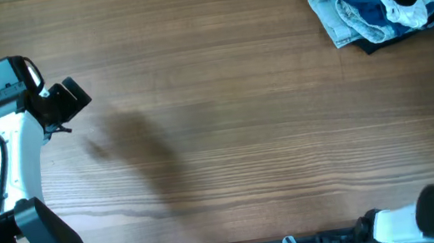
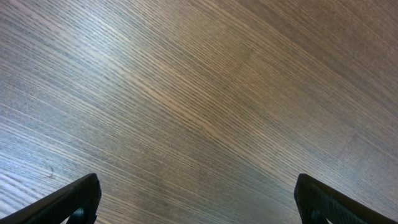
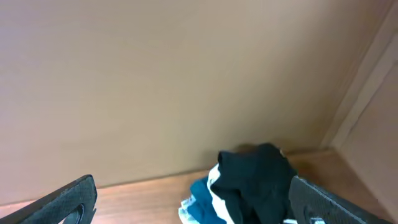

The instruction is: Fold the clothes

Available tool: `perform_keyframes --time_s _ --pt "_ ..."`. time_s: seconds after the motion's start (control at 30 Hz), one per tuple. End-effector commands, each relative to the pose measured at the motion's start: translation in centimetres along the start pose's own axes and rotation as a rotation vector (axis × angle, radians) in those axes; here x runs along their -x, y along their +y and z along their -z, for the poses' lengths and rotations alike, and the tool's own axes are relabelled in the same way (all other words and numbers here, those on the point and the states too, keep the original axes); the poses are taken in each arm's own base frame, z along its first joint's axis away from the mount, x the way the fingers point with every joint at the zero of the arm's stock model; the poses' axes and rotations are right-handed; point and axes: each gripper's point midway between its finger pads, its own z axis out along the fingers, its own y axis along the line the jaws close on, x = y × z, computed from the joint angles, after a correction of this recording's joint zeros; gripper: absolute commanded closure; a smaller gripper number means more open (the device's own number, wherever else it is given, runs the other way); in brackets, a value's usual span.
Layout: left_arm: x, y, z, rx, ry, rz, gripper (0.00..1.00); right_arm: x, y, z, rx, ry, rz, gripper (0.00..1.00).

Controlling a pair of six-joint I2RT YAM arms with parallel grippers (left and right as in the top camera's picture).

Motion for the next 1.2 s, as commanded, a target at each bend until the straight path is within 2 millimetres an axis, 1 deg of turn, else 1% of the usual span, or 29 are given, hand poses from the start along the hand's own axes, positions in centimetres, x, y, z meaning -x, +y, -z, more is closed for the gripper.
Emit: perform_keyframes --time_s 0.0,0.03,0.13,0.2,0.23,0.3,0.37,0.4,0.43,0.47,0.5,0.57,0.6,0.63,0.7,0.73,0.8,0.93,0.97,1.0,1.1,1.13,1.17 --pt "0.5 0.0 0.5 -0.002 -0.019 0.01 0.0 -0.6 0.5 0.2 0.019 0.021 -0.007 0.0" --pt "0.5 0.0 0.5 -0.002 -0.019 0.01 0.0 -0.8 0.5 0.3 0.019 0.026 -0.006 0.0" --pt "0.5 0.0 0.5 -0.002 -0.019 0.01 0.0 -2.6 0.7 0.4 0.028 0.099 -0.038 0.0" --pt "0.5 0.0 0.5 -0.002 -0.019 0.01 0.0 -4.2 1.2 0.4 0.054 0.165 -0.057 0.0" --pt "0.5 0.0 0.5 -0.002 -0.019 0.01 0.0 -4.9 1.3 0.8 0.035 0.187 -0.046 0.01" --pt "0.5 0.0 0.5 -0.002 -0.019 0.01 0.0 -6.3 1.5 2.5 -0.083 0.188 0.003 0.0" --pt "0.5 0.0 0.5 -0.002 -0.019 0.01 0.0 -7.9 2.5 3.6 -0.135 0.119 0.05 0.0" --pt "0.5 0.0 0.5 -0.002 -0.019 0.01 0.0 -9.1 3.4 4.0 -0.12 0.074 0.065 0.0" --pt "0.5 0.0 0.5 -0.002 -0.019 0.01 0.0 -11.1 4.9 5.1 -0.071 0.013 0.077 0.0" --pt "0.5 0.0 0.5 -0.002 -0.019 0.01 0.0 -13.4 5.9 6.3 -0.029 -0.021 0.055 0.0" --pt "0.5 0.0 0.5 -0.002 -0.019 0.01 0.0 -16.1 6.4 7.6 0.006 -0.054 0.003 0.0" --pt "0.5 0.0 0.5 -0.002 -0.019 0.01 0.0 -19.8 6.3 8.9 0.036 -0.099 -0.076 0.0" --pt "0.5 0.0 0.5 -0.002 -0.019 0.01 0.0 -22.6 6.1 9.4 0.054 -0.122 -0.084 0.0" --pt "0.5 0.0 0.5 -0.002 -0.019 0.01 0.0 -24.6 5.8 9.9 0.062 -0.15 -0.08 0.0" --pt "0.5 0.0 0.5 -0.002 -0.019 0.01 0.0 -28.3 5.3 9.9 0.066 -0.159 -0.068 0.0" --pt "0.5 0.0 0.5 -0.002 -0.019 0.01 0.0 -30.0 5.1 9.8 0.067 -0.155 -0.073 0.0" --pt "0.5 0.0 0.5 -0.002 -0.019 0.01 0.0 -32.1 4.8 9.6 0.075 -0.168 -0.072 0.0" --pt "0.5 0.0 0.5 -0.002 -0.019 0.01 0.0 -34.8 4.5 9.3 0.08 -0.192 -0.074 0.0" --pt "0.5 0.0 0.5 -0.002 -0.019 0.01 0.0 -36.0 4.3 9.0 0.081 -0.187 -0.101 0.0" --pt "0.5 0.0 0.5 -0.002 -0.019 0.01 0.0 -36.4 4.2 8.9 0.084 -0.192 -0.115 0.0" --pt "0.5 0.0 0.5 -0.002 -0.019 0.01 0.0 -36.5 4.2 8.8 0.083 -0.204 -0.108 0.0" --pt "0.5 0.0 0.5 -0.002 -0.019 0.01 0.0 -36.4 4.3 8.7 0.086 -0.218 -0.087 0.0" --pt "0.5 0.0 0.5 -0.002 -0.019 0.01 0.0 -36.1 4.7 8.6 0.099 -0.252 -0.019 0.0"
